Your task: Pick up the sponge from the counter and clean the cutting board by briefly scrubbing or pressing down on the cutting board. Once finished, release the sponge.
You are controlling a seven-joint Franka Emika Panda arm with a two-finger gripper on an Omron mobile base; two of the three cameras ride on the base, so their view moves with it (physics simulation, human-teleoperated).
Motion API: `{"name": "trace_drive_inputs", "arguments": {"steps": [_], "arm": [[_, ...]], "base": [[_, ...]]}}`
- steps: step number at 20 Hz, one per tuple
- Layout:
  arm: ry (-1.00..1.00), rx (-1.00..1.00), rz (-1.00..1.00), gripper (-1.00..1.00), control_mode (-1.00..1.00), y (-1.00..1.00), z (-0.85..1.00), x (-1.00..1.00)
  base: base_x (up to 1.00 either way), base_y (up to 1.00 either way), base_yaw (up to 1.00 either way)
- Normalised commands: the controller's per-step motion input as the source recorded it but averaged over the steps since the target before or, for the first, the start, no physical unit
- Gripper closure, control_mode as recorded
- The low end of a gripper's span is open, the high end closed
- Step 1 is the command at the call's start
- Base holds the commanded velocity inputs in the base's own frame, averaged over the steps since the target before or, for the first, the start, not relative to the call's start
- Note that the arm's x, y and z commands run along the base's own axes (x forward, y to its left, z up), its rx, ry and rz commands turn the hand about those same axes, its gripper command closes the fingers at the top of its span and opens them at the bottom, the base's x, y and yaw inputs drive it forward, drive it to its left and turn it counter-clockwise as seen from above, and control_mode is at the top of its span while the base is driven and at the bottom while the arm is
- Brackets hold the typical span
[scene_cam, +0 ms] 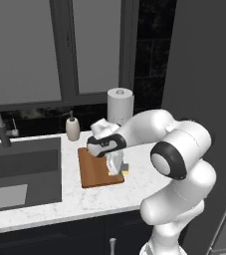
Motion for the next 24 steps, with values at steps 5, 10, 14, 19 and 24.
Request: {"name": "trace_drive_inputs", "arguments": {"steps": [5, 10, 14, 19, 24], "arm": [[-0.11, 0.01, 0.02, 1.00, -1.00, 0.14, -0.28, 0.03], [-0.10, 0.00, 0.01, 1.00, -1.00, 0.19, -0.45, 0.00], [-0.05, 0.00, 0.00, 1.00, -1.00, 0.11, -0.46, 0.26], [-0.07, 0.00, 0.01, 1.00, -1.00, 0.12, -0.53, 0.39], [-0.23, 0.00, 0.01, 1.00, -1.00, 0.18, -0.60, 0.33]], "base": [[0.00, 0.00, 0.00], [0.00, 0.00, 0.00], [0.00, 0.00, 0.00], [0.00, 0.00, 0.00], [0.00, 0.00, 0.00]]}}
